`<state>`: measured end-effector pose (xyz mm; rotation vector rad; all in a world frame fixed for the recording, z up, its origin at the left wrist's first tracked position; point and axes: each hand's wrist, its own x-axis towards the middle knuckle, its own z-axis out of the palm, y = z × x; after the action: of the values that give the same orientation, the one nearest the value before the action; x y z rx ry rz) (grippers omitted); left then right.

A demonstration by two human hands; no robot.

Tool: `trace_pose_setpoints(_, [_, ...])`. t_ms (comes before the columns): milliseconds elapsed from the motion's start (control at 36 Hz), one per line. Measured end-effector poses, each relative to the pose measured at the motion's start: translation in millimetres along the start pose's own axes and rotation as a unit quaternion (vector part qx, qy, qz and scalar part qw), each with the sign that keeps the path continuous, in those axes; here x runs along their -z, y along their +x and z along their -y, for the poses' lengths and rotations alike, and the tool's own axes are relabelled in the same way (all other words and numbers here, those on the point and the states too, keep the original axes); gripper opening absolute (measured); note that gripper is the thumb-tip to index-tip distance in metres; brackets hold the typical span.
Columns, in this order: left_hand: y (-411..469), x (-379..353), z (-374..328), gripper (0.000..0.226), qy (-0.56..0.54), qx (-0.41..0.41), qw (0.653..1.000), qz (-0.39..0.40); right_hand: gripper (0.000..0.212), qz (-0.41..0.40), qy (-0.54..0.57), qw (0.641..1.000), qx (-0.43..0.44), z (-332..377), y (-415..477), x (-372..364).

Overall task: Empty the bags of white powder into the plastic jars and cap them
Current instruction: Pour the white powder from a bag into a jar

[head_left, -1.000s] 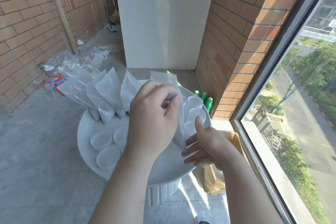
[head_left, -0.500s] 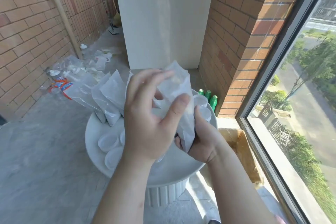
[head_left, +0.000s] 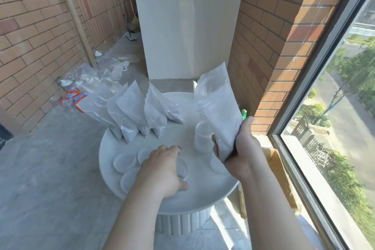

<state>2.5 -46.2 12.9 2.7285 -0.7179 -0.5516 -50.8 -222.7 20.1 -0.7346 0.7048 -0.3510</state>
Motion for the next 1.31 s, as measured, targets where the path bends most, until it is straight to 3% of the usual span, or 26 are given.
trace_pose_setpoints(167, [10,-5,2,0.070,-0.016,-0.005,0.997,-0.073,0.061,-0.035,-0.056,0.996,0.059,-1,-2,1])
trace_pose_setpoints(333, [14,-12,-7,0.078,-0.091,-0.053,0.976,-0.188,0.067,-0.078,-0.112,0.984,0.114,6,-9,5])
trace_pose_setpoints(389, [13,-12,-20,0.064,-0.208,-0.065,0.943,-0.251,0.066,-0.084,-0.120,0.979,0.142,8,-10,7])
trace_pose_setpoints(444, [10,-13,-35,0.040,-0.371,-0.049,0.891,-0.258,0.062,-0.088,-0.136,0.971,0.174,9,-9,9])
trace_pose_setpoints(583, [4,-21,-65,0.034,-0.714,0.023,0.692,-0.107,0.059,-0.124,-0.246,0.918,0.286,3,-8,11])
trace_pose_setpoints(639, [4,-24,-71,0.034,-0.782,0.052,0.617,-0.067,0.061,-0.141,-0.297,0.883,0.335,-1,-5,13])
trace_pose_setpoints(694, [5,-28,-75,0.037,-0.821,0.072,0.565,-0.042,0.056,-0.151,-0.331,0.860,0.357,-4,-2,16])
trace_pose_setpoints(972, [6,-34,-80,0.048,-0.887,0.081,0.453,0.029,0.042,-0.136,-0.386,0.831,0.377,-7,0,19])
trace_pose_setpoints(1306, [5,-41,-82,0.046,-0.906,0.128,0.403,0.022,0.048,-0.112,-0.410,0.809,0.405,-8,-3,20])
